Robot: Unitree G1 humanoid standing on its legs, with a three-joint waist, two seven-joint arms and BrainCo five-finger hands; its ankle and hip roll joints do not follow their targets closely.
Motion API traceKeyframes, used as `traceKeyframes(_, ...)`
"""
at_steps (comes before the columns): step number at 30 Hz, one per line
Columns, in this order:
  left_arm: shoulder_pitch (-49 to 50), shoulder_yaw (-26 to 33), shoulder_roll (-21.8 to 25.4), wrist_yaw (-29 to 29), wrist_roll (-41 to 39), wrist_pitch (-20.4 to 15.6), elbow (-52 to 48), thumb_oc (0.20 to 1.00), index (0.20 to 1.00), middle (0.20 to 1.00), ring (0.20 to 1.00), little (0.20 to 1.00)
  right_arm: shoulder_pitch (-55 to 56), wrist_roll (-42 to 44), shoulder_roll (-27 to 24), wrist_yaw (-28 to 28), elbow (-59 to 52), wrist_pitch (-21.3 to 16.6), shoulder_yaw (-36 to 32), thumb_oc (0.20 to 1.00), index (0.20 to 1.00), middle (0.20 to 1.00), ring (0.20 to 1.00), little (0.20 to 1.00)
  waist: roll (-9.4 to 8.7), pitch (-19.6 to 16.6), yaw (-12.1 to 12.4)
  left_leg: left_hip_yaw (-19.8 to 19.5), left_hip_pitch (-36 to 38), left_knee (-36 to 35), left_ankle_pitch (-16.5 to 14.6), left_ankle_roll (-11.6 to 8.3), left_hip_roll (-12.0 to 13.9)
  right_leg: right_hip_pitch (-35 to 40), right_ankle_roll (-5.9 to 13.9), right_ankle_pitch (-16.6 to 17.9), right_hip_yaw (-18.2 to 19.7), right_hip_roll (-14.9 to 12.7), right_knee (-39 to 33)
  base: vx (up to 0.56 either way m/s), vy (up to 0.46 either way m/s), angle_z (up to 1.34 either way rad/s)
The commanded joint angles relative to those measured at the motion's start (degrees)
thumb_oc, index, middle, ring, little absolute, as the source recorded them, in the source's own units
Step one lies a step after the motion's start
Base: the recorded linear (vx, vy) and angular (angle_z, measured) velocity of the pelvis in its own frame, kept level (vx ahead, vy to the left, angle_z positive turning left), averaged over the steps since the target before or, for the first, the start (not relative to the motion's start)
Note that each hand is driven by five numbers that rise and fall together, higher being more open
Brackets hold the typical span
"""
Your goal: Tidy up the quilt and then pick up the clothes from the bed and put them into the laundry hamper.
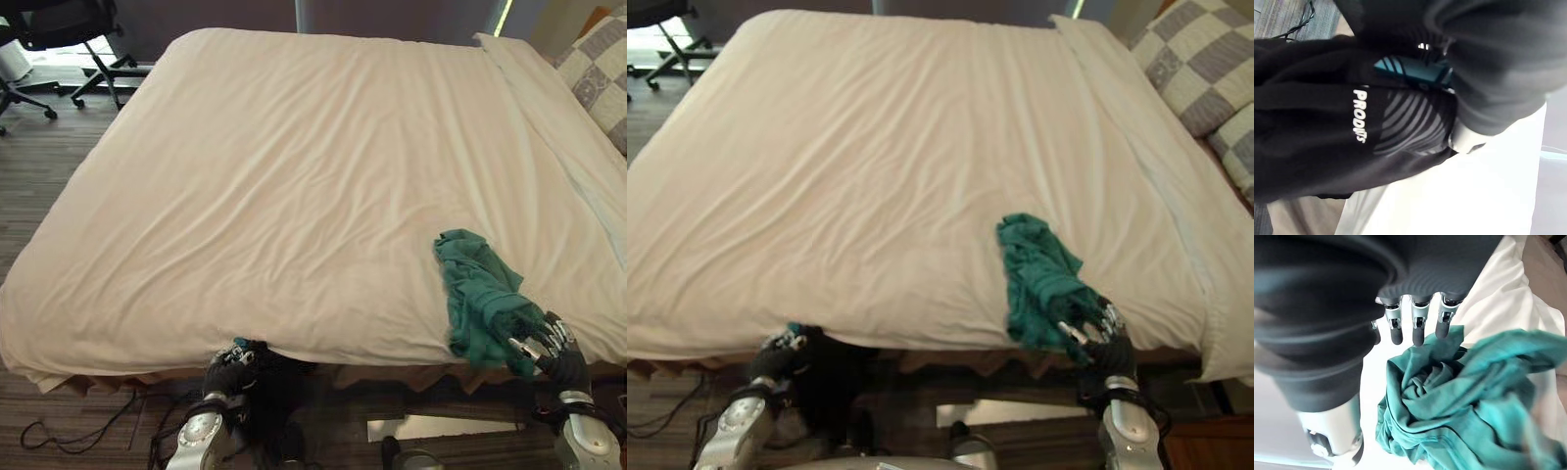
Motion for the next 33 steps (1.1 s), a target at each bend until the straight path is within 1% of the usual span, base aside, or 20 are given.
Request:
traceKeyframes(1,-3.9,-0.4,0.8,-0.4,1.8,-4.4,0.2,0.200,0.200,0.200,0.200,0.200,-7.1,-3.3,-3.4,-0.7,-2.4,-3.2,-0.4,1.000,1.000,1.000,1.000,1.000,0.39,0.0,2.1,0.8,2.7,0.0,-4.9,-2.81,1.6,-5.8,1.88,5.7,1.1,0.7,0.5,-0.01,0.027,-0.22)
traceKeyframes(3,-3.9,-0.8,0.8,-0.6,1.8,-4.4,0.1,0.200,0.200,0.200,0.200,0.200,-8.5,-4.7,-4.3,-1.6,-2.1,-3.2,-0.1,1.000,1.000,1.000,1.000,1.000,0.41,0.2,2.5,0.7,2.5,0.0,-4.9,-2.74,1.5,-6.1,1.90,5.8,1.1,0.6,0.4,0.00,0.009,-0.07)
traceKeyframes(4,-4.1,-1.7,1.0,-0.6,1.8,-4.7,0.0,0.200,0.200,0.200,0.200,0.200,-11.5,-9.0,-6.5,-4.3,-1.7,-3.0,0.6,1.000,1.000,1.000,1.000,1.000,0.53,0.7,3.4,0.3,1.8,0.0,-4.7,-2.68,1.2,-6.7,2.03,5.9,0.8,0.5,0.4,0.00,0.000,0.00)
traceKeyframes(5,-4.2,-1.7,0.9,-0.6,1.8,-4.7,0.0,0.200,0.200,0.200,0.200,0.200,-11.6,-9.0,-6.5,-4.4,-1.5,-3.0,0.7,1.000,1.000,1.000,1.000,1.000,0.57,0.7,3.3,0.3,1.7,0.0,-4.7,-2.68,1.2,-6.8,2.04,5.9,0.8,0.5,0.4,0.00,0.000,0.00)
traceKeyframes(8,-5.0,-3.6,1.2,-0.2,1.2,-5.3,0.1,0.200,0.200,0.200,0.200,0.200,-18.1,-15.3,-10.4,-9.3,3.1,-1.8,3.3,1.000,1.000,1.000,1.000,1.000,1.26,1.8,4.9,-0.6,0.0,0.0,-4.2,-2.59,0.7,-8.0,2.10,6.2,0.3,0.2,0.6,-0.04,0.020,0.07)
traceKeyframes(9,-5.9,-5.1,1.7,0.0,0.6,-5.7,0.2,0.200,0.200,0.200,0.200,0.200,-23.2,-19.2,-14.1,-11.9,9.2,-0.1,6.1,1.000,1.000,1.000,1.000,1.000,1.82,2.9,6.4,-1.2,-1.2,0.0,-3.7,-2.57,0.3,-8.9,2.14,6.4,-0.2,0.0,0.6,-0.06,0.003,0.05)
traceKeyframes(10,-6.1,-5.0,1.6,0.0,0.5,-5.7,0.3,0.200,0.200,0.200,0.200,0.200,-23.7,-19.1,-14.2,-12.1,9.7,-0.3,6.4,1.000,1.000,1.000,1.000,1.000,1.87,2.9,6.2,-1.2,-1.3,0.0,-3.7,-2.56,0.3,-9.0,2.14,6.4,-0.2,0.0,0.7,-0.12,-0.026,0.31)
traceKeyframes(11,-7.6,-6.9,2.2,0.4,-0.9,-6.1,0.2,0.200,0.200,0.200,0.200,0.200,-32.0,-21.2,-18.0,-13.8,21.4,2.5,12.1,1.000,1.000,1.000,1.000,1.000,2.75,4.8,7.9,-2.1,-3.4,0.0,-2.7,-2.61,-0.1,-11.1,1.90,6.7,-0.5,-0.1,1.4,-0.10,-0.034,0.45)
traceKeyframes(13,-8.8,-7.7,2.7,0.8,-2.2,-6.6,0.3,0.200,0.200,0.200,0.200,0.200,-37.5,-20.6,-19.3,-13.1,30.7,3.9,16.6,1.000,1.000,1.000,1.000,1.000,3.48,6.2,8.9,-2.6,-5.0,0.0,-1.9,-2.67,-0.5,-12.5,1.76,7.0,-0.7,-0.2,2.0,-0.10,-0.027,0.25)
traceKeyframes(16,-9.8,-8.5,2.5,1.0,-3.6,-6.4,0.7,0.200,0.200,0.200,0.200,0.200,-42.7,-17.3,-18.6,-9.3,44.0,5.4,21.4,1.000,1.000,1.000,1.000,1.000,4.74,7.7,10.1,-3.0,-6.7,0.0,-1.2,-2.71,-1.0,-14.0,1.68,7.3,-1.3,-0.4,2.4,-0.07,0.003,0.16)
traceKeyframes(18,-10.4,-8.8,2.1,1.0,-3.5,-6.3,0.9,0.200,0.200,0.200,0.200,0.200,-43.6,-17.4,-17.4,-6.3,50.1,6.5,23.9,1.000,1.000,1.000,1.000,1.000,5.26,8.3,10.5,-3.0,-7.3,0.0,-0.9,-2.75,-1.1,-14.4,1.70,7.4,-1.6,-0.4,2.3,-0.02,0.005,0.04)
traceKeyframes(19,-10.4,-8.7,2.1,1.0,-3.5,-6.3,0.9,0.200,0.200,0.200,0.200,0.200,-43.7,-17.4,-17.4,-6.3,50.1,6.5,23.9,1.000,1.000,1.000,1.000,1.000,5.27,8.3,10.4,-3.0,-7.3,0.0,-0.9,-2.75,-1.1,-14.4,1.70,7.4,-1.6,-0.4,2.3,0.00,0.007,0.05)
traceKeyframes(20,-10.4,-9.0,1.6,0.8,-3.2,-6.1,1.3,0.200,0.200,0.200,0.200,0.200,-43.0,-18.0,-15.7,-4.5,53.7,7.0,25.2,0.884,0.884,0.884,0.884,0.884,5.42,8.2,10.6,-3.2,-7.4,0.0,-1.0,-2.70,-1.3,-14.2,1.67,7.4,-2.0,-0.4,2.1,0.02,-0.004,0.06)
traceKeyframes(21,-10.6,-8.9,1.3,0.7,-3.1,-6.0,1.5,0.200,0.200,0.200,0.200,0.200,-42.4,-18.1,-14.8,-3.6,54.4,7.0,25.9,0.200,0.200,0.200,0.200,0.200,5.26,8.1,10.6,-3.2,-7.3,0.0,-1.0,-2.69,-1.3,-14.0,1.72,7.4,-2.1,-0.4,2.0,0.02,-0.004,0.08)
traceKeyframes(22,-10.6,-8.9,1.3,0.7,-3.1,-6.0,1.5,0.200,0.200,0.200,0.200,0.200,-42.4,-18.1,-14.8,-3.6,54.5,7.0,25.9,0.200,0.200,0.200,0.200,0.200,5.25,8.1,10.6,-3.2,-7.3,0.0,-1.1,-2.68,-1.3,-13.9,1.72,7.4,-2.1,-0.4,2.0,0.02,-0.010,0.05)
traceKeyframes(24,-10.9,-8.6,1.0,0.5,-2.7,-5.9,1.7,0.200,0.200,0.200,0.200,0.200,-39.3,-17.5,-13.1,-2.1,53.9,7.0,25.8,0.200,0.200,0.200,0.200,0.200,4.79,7.8,10.3,-3.3,-6.9,0.0,-1.3,-2.64,-1.2,-13.4,1.68,7.3,-2.2,-0.4,1.6,0.03,-0.014,0.08)
traceKeyframes(28,-11.3,-7.2,0.7,0.3,-2.1,-5.6,1.0,0.200,0.200,0.200,0.200,0.200,-28.5,-13.1,-9.3,-0.4,45.9,5.8,22.9,0.200,0.200,0.200,0.200,0.200,2.82,6.6,9.0,-3.0,-5.2,0.0,-2.5,-2.52,-0.9,-11.8,1.86,7.0,-2.2,-0.3,1.2,0.03,-0.016,0.03)
traceKeyframes(31,-11.2,-6.1,0.5,0.2,-1.9,-5.0,0.7,0.200,0.200,0.200,0.200,0.200,-19.0,-5.9,-6.3,2.3,35.8,3.8,19.2,0.200,0.200,0.200,0.200,0.200,0.93,5.2,7.4,-2.3,-3.3,0.0,-3.5,-2.53,-0.3,-10.6,2.02,6.7,-1.8,0.0,1.1,0.05,-0.021,-0.05)
traceKeyframes(32,-10.8,-5.7,0.5,-0.1,-1.9,-4.8,0.7,0.200,0.200,0.200,0.200,0.200,-16.2,-4.7,-5.6,3.3,33.4,3.3,18.6,0.200,0.200,0.200,0.200,0.200,0.46,4.8,7.0,-2.0,-2.6,0.0,-3.8,-2.46,-0.1,-10.2,2.04,6.7,-1.7,0.1,1.0,0.04,-0.016,-0.10)
traceKeyframes(33,-10.8,-5.8,0.5,-0.1,-1.9,-4.8,0.7,0.200,0.200,0.200,0.200,0.200,-16.0,-4.7,-5.6,3.3,33.3,3.4,18.5,0.200,0.200,0.200,0.200,0.200,0.46,4.8,7.1,-2.0,-2.6,0.0,-3.8,-2.46,-0.2,-10.1,2.04,6.7,-1.6,0.1,1.0,0.06,-0.025,-0.06)
